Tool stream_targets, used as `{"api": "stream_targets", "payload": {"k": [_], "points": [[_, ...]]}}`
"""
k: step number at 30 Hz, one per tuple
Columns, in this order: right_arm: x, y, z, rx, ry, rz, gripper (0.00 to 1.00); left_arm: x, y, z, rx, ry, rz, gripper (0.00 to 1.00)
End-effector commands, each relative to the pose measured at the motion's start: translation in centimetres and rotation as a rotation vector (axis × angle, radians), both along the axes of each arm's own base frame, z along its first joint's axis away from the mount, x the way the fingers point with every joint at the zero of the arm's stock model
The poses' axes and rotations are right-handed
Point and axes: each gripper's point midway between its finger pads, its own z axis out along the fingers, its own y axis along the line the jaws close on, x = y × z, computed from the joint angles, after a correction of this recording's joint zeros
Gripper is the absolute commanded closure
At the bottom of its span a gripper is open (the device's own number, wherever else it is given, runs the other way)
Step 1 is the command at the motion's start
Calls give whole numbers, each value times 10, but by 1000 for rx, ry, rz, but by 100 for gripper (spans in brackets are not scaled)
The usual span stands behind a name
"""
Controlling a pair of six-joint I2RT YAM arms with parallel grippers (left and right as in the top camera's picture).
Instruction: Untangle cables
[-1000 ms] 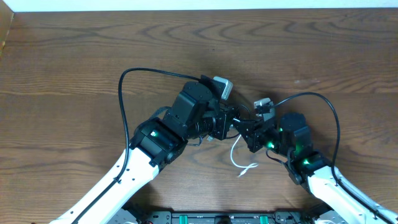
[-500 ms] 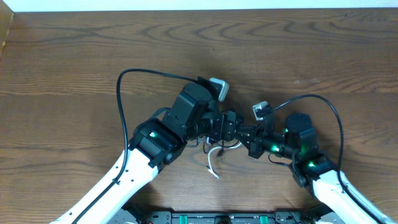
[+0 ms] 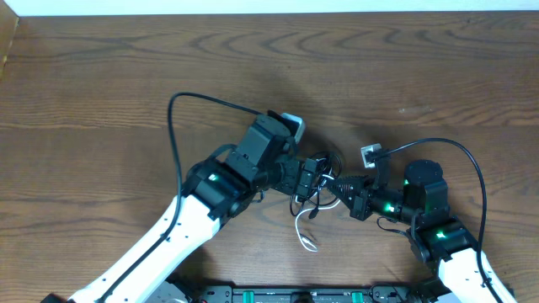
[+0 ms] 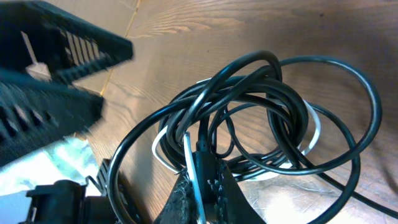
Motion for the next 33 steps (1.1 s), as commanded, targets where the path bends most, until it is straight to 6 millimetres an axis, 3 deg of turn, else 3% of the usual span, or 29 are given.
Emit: {"api": "stream_targets", "payload": {"k": [1, 6, 10, 14, 15, 31, 32, 33], "points": [[1, -1, 6, 48, 52, -28, 99, -12, -15, -20, -22, 99, -85, 2], [-2, -1, 4, 57, 84, -27, 99, -15, -22, -43, -8, 183, -109, 4], [-4, -1, 1, 59, 115, -35, 98, -14, -23, -54, 10, 208, -107, 36], [-4, -1, 2, 60, 116, -32, 98, -13, -24, -61, 17, 217, -107, 76], [-4, -1, 2, 60, 116, -34, 99, -12, -25, -62, 19, 220, -106, 90], [-1, -16, -10, 43, 183, -95, 98, 4, -22, -62, 45, 151, -66, 92], [-1, -16, -10, 43, 185, -95, 99, 4, -22, -62, 45, 152, -65, 92], [-1, -16, -11, 42, 185, -95, 98, 4, -22, -62, 46, 153, -66, 83]]}}
